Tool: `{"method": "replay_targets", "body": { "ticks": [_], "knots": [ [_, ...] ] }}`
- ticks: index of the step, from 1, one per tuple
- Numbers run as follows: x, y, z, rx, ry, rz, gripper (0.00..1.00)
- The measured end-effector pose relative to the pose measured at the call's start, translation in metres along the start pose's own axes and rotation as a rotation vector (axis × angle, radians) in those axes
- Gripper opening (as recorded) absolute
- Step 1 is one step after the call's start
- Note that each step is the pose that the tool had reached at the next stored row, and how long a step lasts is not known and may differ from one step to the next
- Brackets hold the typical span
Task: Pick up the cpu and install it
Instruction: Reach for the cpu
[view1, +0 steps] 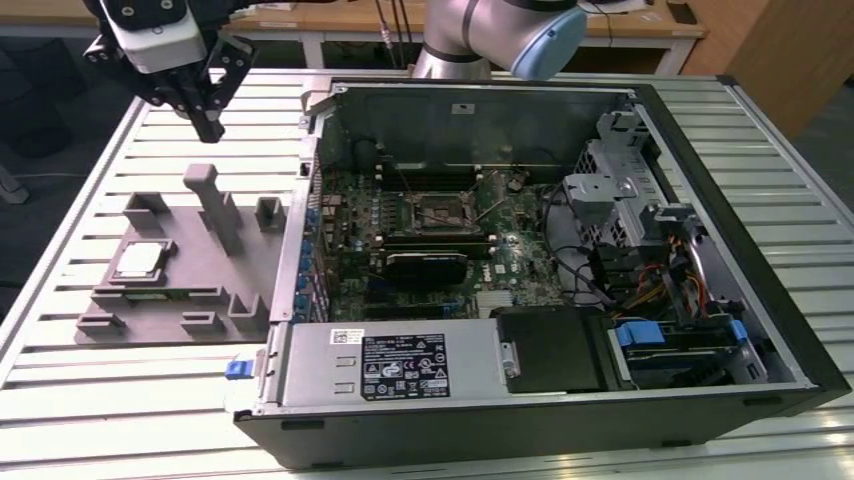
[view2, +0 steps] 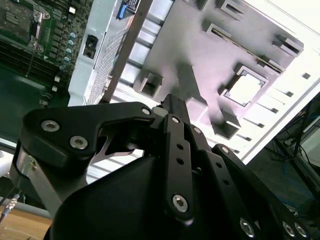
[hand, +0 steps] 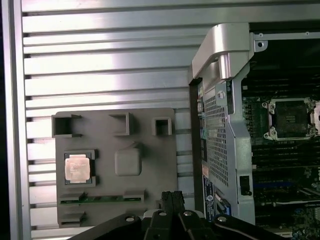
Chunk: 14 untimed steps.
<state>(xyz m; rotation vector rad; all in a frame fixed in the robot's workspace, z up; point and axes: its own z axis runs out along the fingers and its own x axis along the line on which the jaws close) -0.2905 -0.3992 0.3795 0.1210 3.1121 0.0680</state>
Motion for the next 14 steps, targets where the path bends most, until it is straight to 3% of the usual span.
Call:
{"method": "replay_targets", "body": {
  "ticks": [14],
  "knots": [
    [0.0043, -0.0022, 0.0036, 0.0003, 0.0002, 0.000, 0.11]
  ]
}}
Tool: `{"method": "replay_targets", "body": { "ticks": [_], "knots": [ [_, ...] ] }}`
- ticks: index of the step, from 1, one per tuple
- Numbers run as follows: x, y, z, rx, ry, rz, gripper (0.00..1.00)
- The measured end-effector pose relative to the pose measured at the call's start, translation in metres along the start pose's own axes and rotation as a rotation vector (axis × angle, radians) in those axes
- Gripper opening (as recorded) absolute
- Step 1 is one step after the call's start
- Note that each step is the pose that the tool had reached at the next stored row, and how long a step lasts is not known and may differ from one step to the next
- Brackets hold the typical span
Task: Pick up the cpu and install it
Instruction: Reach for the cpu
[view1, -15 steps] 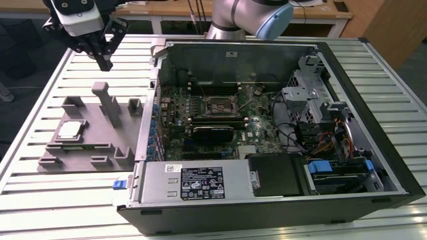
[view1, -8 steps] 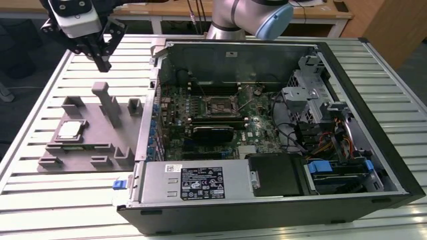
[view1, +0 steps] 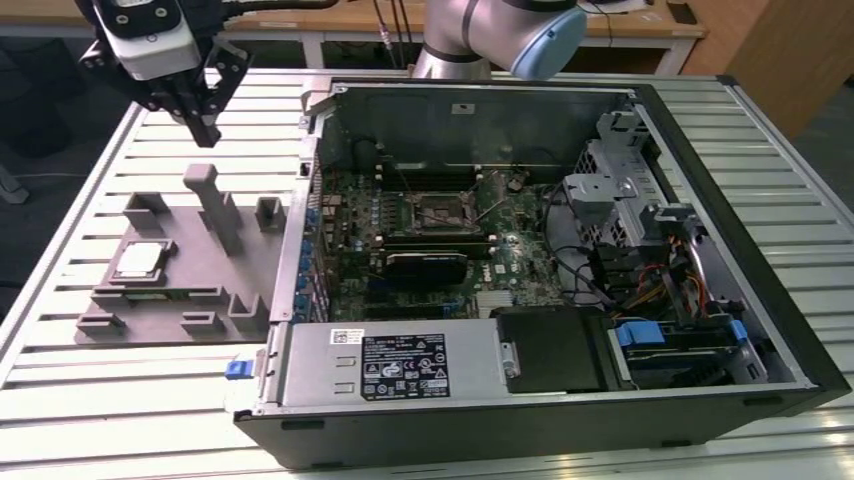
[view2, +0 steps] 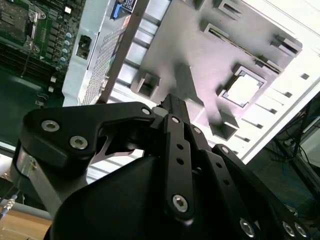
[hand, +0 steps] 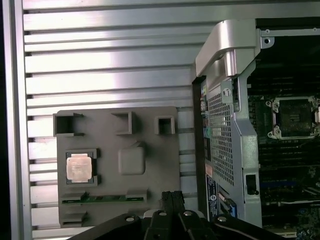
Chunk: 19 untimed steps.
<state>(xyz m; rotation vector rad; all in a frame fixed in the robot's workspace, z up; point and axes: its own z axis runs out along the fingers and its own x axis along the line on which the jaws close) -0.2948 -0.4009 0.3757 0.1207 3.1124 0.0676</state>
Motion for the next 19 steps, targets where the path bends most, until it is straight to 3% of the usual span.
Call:
{"method": "replay_targets", "body": {
  "ticks": [19],
  "knots": [
    [0.0178, -0.0142, 0.0108, 0.0000, 0.0000, 0.000, 0.11]
  ]
}}
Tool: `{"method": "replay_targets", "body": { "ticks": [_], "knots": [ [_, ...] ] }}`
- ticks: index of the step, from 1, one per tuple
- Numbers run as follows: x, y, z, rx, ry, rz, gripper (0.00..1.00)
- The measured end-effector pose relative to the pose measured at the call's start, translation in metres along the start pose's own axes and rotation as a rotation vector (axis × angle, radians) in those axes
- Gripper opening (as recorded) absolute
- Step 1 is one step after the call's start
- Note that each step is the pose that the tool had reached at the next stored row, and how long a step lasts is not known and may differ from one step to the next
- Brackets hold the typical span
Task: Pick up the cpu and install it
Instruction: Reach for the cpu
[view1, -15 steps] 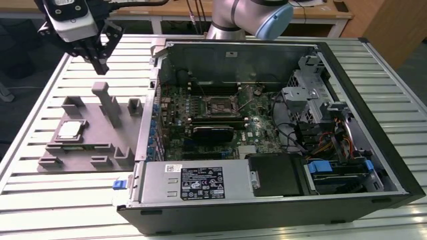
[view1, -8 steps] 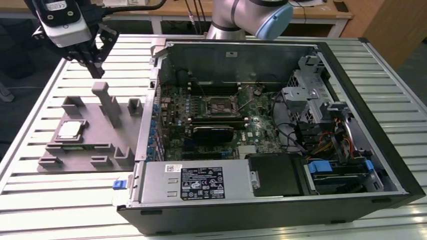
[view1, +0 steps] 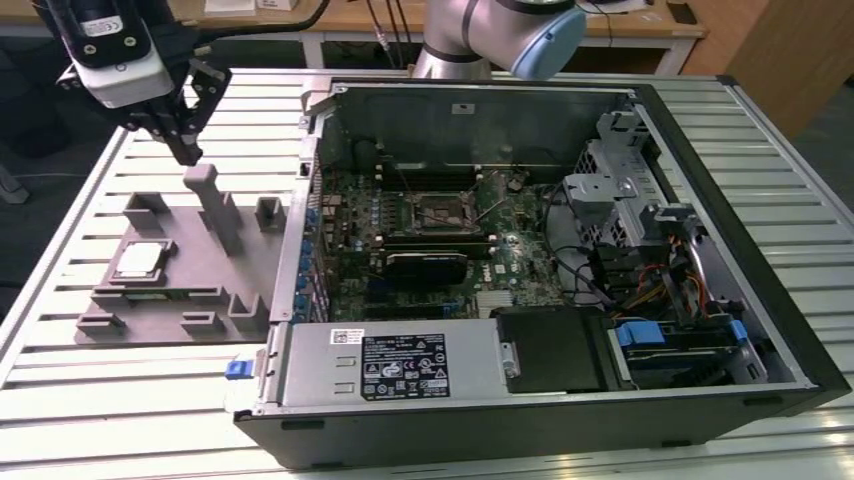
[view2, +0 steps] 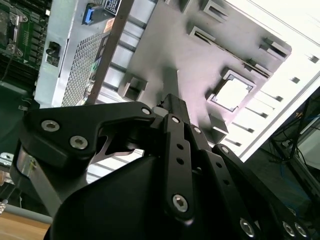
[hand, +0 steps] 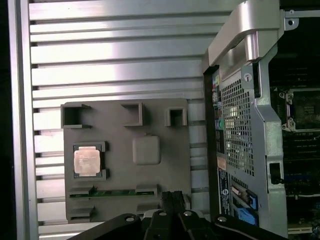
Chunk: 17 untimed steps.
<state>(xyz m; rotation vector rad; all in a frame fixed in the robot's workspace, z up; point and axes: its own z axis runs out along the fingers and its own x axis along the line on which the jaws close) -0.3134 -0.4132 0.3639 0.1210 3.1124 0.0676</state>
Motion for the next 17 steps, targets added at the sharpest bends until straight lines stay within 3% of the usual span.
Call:
{"method": "replay_targets", "body": {
  "ticks": [7, 17],
  "knots": [
    [0.0160, -0.0017, 0.0060, 0.0000, 0.0000, 0.000, 0.11],
    [0.0459, -0.0043, 0.0150, -0.0001, -0.0001, 0.000, 0.11]
  ]
}}
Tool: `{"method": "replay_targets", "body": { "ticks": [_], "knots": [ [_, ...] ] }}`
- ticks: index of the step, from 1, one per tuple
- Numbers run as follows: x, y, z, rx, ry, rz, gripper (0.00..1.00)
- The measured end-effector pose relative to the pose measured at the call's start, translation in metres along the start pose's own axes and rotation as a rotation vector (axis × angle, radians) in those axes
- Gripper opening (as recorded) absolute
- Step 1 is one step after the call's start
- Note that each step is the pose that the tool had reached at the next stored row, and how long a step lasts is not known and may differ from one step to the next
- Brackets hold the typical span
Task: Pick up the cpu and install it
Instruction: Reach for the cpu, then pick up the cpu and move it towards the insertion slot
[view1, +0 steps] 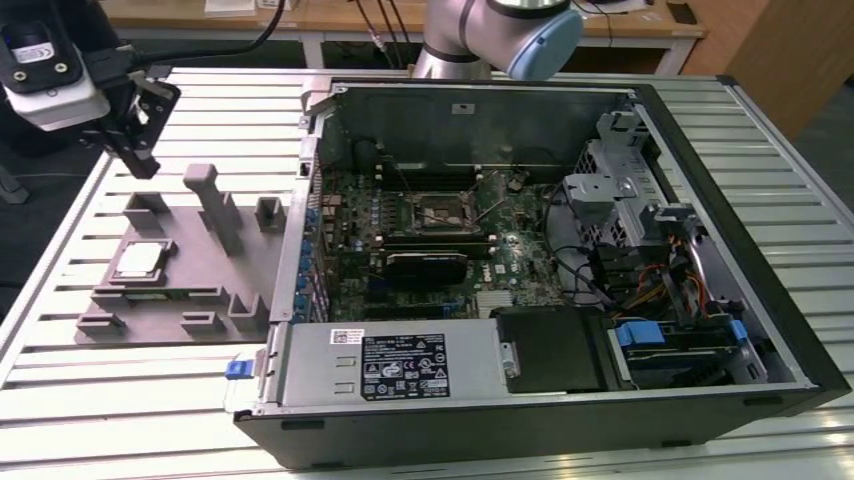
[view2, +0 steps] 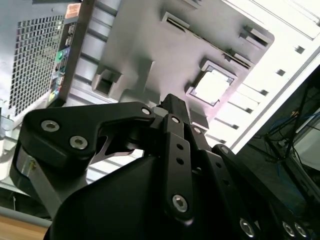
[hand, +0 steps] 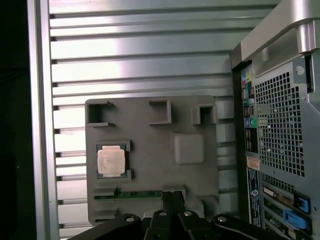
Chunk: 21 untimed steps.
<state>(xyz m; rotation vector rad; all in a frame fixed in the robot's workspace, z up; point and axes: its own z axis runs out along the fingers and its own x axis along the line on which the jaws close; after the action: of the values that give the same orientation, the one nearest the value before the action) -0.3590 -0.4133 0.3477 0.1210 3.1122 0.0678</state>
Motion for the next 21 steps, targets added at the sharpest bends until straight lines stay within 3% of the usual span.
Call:
{"method": "replay_targets", "body": {
  "ticks": [6, 21],
  "knots": [
    [0.0151, 0.0023, 0.0059, 0.0000, 0.0000, 0.000, 0.11],
    [0.0184, 0.0058, 0.0081, -0.0002, 0.0001, 0.000, 0.11]
  ]
}}
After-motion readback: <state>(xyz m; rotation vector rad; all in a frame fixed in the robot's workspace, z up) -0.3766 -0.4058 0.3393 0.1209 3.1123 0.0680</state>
